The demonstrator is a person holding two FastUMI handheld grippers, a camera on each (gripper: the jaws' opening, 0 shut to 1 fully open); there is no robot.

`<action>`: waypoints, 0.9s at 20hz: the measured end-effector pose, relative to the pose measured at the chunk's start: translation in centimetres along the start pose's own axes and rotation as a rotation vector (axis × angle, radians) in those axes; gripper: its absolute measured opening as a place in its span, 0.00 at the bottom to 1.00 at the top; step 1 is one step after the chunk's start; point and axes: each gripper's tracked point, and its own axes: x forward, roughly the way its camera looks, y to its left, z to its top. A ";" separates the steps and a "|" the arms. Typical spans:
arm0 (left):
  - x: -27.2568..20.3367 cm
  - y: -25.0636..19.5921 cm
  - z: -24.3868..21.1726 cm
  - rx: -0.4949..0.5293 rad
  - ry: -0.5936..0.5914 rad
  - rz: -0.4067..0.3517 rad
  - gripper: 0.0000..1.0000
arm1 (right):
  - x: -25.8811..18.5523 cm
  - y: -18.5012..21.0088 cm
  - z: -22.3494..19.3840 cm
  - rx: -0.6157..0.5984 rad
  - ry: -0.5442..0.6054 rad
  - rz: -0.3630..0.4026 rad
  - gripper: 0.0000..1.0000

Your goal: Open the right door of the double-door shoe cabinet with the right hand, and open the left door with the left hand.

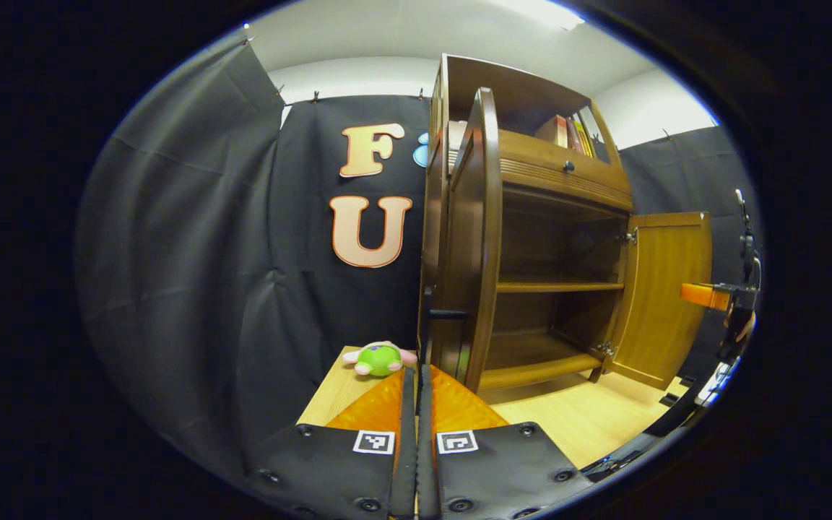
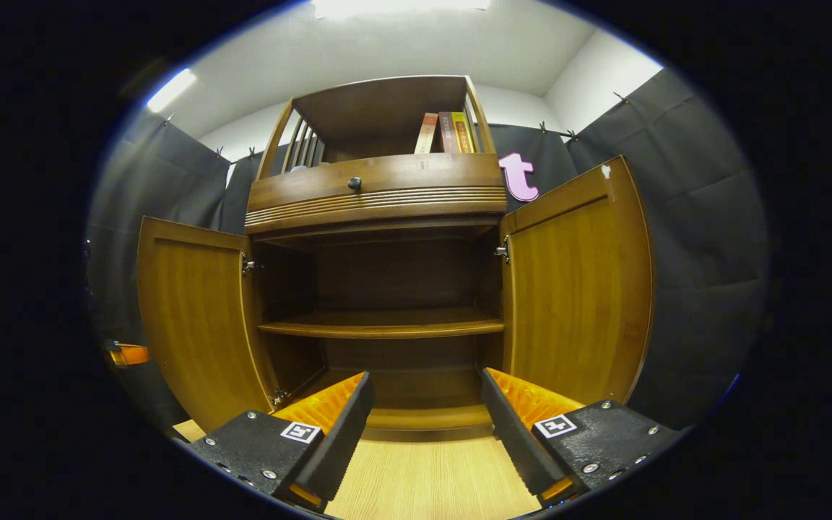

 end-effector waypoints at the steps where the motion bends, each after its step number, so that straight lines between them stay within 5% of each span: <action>1: -0.9 -0.3 1.1 -0.002 -0.014 0.008 0.08 | -0.1 -0.3 0.1 0.004 -0.002 -0.002 0.92; 4: -3.1 -3.0 3.9 0.003 -0.066 -0.023 0.08 | -0.4 -1.1 0.4 -0.003 -0.007 -0.005 0.92; 7: -3.9 -5.8 5.6 -0.002 -0.089 -0.061 0.19 | -0.5 -2.4 0.4 -0.003 -0.006 -0.015 0.92; 8: -3.9 -6.1 5.6 0.000 -0.084 -0.050 0.24 | -0.6 -2.9 0.6 0.002 -0.008 -0.017 1.00; 12: -2.3 -7.9 6.6 0.003 -0.064 -0.005 0.38 | -1.1 -4.7 1.5 0.009 -0.024 -0.027 1.00; 14: -1.3 -9.0 6.9 0.001 -0.067 0.006 0.59 | -1.4 -5.7 1.7 0.011 -0.029 -0.033 1.00; 17: 0.2 -10.3 8.0 0.022 -0.099 0.033 0.54 | -1.8 -7.7 2.3 0.005 -0.037 -0.053 1.00; 18: 0.6 -10.9 8.2 0.025 -0.108 0.036 0.62 | -1.9 -8.4 2.5 0.005 -0.038 -0.060 1.00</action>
